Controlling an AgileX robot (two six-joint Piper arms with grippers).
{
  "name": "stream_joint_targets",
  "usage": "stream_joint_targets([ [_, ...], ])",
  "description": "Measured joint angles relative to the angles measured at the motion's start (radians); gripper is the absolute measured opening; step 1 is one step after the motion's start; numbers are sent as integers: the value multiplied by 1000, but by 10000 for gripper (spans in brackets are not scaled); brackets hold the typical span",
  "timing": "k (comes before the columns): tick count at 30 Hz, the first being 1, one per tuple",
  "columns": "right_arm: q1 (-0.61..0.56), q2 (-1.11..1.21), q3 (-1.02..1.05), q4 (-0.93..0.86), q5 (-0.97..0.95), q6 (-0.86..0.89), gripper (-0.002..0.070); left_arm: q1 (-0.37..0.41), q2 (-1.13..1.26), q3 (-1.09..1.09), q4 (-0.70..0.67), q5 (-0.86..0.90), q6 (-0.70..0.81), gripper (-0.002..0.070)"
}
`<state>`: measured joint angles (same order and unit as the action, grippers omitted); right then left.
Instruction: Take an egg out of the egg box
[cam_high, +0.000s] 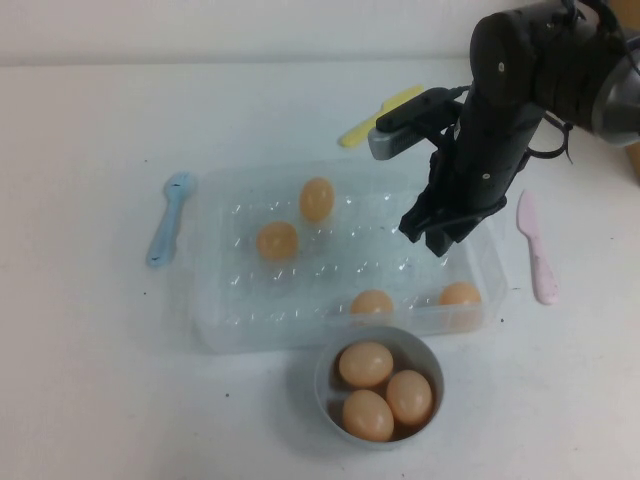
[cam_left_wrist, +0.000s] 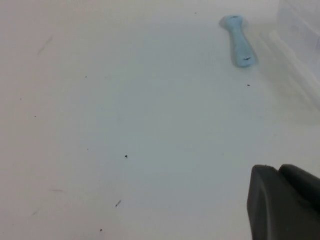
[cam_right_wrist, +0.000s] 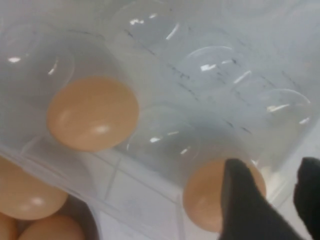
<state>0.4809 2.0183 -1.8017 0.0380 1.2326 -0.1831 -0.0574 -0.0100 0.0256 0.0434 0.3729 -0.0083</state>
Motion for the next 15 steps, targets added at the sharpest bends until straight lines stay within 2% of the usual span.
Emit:
stream_joint_targets([
  [3,4,0,0,15,0,0,305,0,0,0,0,0,0,-3],
  [5,4,0,3,16,0,0,352,0,0,0,0,0,0,-3],
  [8,6,0,42,16,-4,0,381,0,0,0,0,0,0,-3],
  [15,8,0,85,16,-4,0,390,0,0,0,0,0,0,-3],
])
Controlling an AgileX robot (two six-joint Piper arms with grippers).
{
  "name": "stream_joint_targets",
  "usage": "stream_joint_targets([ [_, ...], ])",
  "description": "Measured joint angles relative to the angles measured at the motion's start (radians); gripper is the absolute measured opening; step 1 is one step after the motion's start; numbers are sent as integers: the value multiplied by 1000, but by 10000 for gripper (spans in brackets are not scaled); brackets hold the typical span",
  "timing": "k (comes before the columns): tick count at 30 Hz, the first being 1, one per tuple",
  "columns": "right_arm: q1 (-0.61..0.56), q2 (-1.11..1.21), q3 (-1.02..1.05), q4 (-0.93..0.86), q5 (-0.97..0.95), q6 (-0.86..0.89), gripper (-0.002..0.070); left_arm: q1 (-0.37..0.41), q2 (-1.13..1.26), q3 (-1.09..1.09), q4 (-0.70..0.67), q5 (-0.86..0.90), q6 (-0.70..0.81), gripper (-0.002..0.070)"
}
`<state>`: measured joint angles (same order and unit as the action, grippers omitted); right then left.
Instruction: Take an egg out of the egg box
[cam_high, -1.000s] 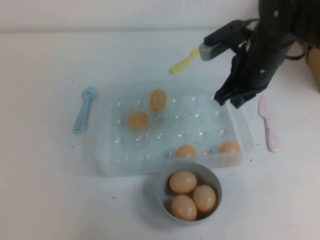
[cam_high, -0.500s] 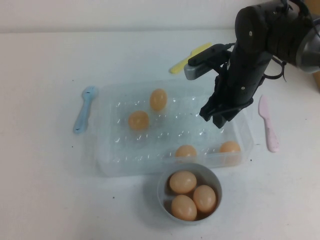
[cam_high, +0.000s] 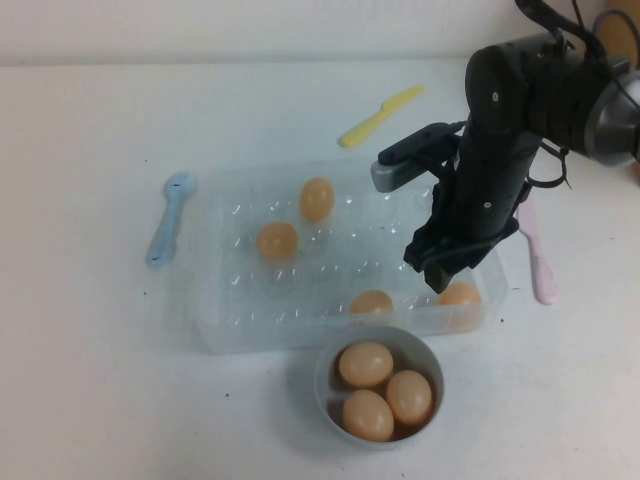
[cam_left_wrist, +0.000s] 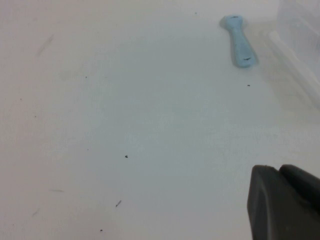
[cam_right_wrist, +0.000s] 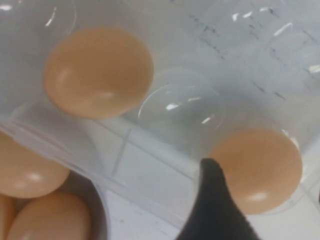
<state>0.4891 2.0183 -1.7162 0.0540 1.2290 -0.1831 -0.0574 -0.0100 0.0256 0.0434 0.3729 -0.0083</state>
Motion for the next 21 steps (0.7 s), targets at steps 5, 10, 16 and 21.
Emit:
stream_joint_targets([
  [5,2,0,2,-2,0,18,405,0,0,0,0,0,0,-3],
  [10,2,0,2,-2,0,19,466,0,0,0,0,0,0,-3],
  [16,2,0,23,-11,-2,22,482,0,0,0,0,0,0,-3],
  [21,2,0,60,-36,-7,24,483,0,0,0,0,0,0,-3],
])
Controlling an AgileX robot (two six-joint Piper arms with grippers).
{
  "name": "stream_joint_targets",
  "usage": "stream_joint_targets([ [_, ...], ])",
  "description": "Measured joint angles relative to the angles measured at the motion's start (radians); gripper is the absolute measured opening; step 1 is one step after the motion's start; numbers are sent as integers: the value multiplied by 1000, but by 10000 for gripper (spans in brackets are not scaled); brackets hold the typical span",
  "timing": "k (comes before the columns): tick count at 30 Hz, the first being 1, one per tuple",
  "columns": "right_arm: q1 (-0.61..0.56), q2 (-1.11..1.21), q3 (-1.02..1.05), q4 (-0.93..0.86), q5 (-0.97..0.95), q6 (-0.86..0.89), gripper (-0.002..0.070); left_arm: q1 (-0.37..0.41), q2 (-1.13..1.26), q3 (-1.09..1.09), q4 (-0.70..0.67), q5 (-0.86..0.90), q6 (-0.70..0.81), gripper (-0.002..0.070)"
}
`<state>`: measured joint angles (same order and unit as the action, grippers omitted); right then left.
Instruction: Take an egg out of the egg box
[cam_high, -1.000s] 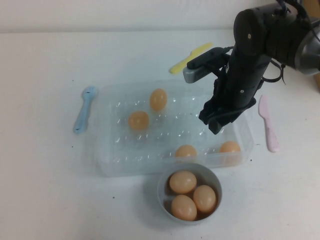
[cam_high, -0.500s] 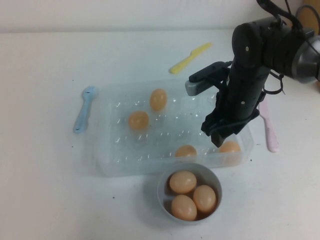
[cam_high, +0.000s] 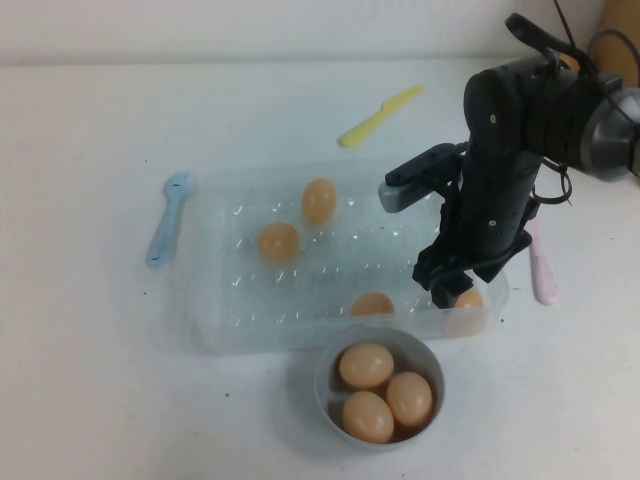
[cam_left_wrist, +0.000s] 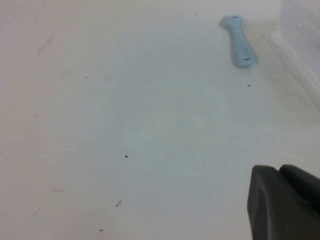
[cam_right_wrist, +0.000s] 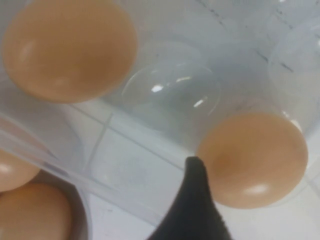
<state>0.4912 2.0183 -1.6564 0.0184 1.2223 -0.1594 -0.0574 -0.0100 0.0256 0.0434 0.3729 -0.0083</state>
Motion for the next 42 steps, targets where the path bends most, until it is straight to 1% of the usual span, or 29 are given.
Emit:
stream_joint_targets([
  [12,0,5,8,-4,-5,2,483,0,0,0,0,0,0,-3],
  [25,0,69,8,36,-13,2,482,0,0,0,0,0,0,-3],
  [27,0,69,8,36,-13,2,470,0,0,0,0,0,0,-3],
  [29,0,69,8,36,-13,2,438,0,0,0,0,0,0,-3],
  [30,0,69,8,34,-13,2,403,0,0,0,0,0,0,-3],
  [31,0,69,8,34,-13,2,395,0,0,0,0,0,0,-3],
  [38,0,65,8,8,-13,2,396,0,0,0,0,0,0,-3],
  [42,0,6,8,-37,-13,2,396,0,0,0,0,0,0,-3],
])
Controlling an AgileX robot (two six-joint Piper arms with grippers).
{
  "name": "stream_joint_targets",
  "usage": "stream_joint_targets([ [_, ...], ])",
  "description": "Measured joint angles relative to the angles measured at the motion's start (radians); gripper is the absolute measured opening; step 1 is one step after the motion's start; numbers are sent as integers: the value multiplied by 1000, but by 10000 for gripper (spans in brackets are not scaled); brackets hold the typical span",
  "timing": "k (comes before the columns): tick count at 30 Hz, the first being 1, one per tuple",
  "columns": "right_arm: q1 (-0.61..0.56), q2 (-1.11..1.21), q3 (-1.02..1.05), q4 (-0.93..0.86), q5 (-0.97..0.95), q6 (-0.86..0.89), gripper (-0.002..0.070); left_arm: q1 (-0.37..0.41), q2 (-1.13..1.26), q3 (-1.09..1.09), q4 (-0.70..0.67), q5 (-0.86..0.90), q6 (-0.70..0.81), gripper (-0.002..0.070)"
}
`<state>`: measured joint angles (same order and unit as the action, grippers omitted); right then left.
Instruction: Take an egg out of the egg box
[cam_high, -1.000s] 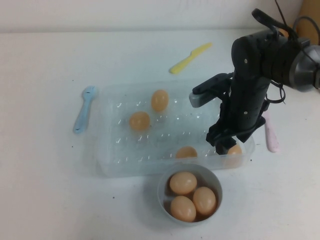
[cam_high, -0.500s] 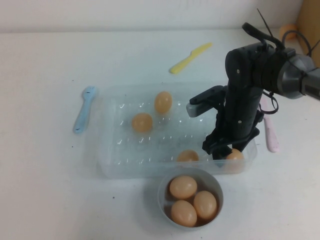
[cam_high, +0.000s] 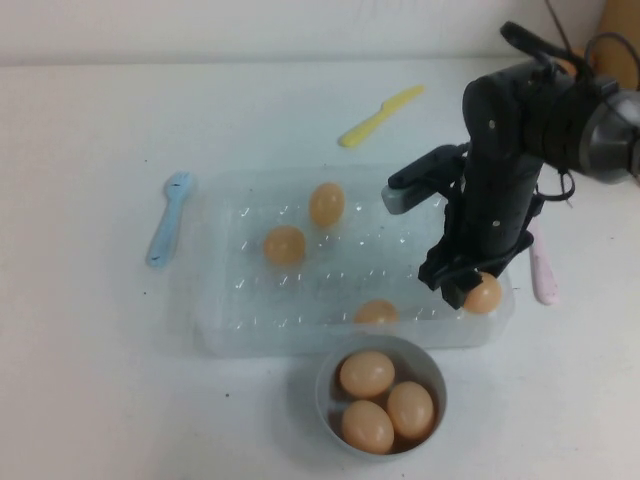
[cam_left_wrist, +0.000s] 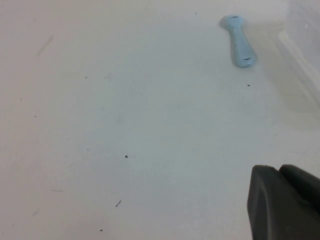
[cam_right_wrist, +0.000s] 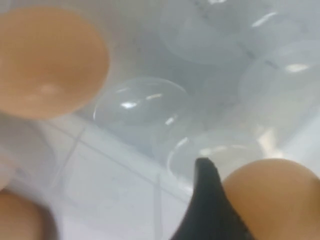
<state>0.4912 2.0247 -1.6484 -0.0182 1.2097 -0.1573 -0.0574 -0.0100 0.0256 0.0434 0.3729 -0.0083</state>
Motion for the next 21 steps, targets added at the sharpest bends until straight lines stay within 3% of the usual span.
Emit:
stream_joint_targets([
  [10,21,-255,0,116,16,15,395,0,0,0,0,0,0,-3],
  [21,307,-219,4,113,24,-22,395,0,0,0,0,0,0,-3],
])
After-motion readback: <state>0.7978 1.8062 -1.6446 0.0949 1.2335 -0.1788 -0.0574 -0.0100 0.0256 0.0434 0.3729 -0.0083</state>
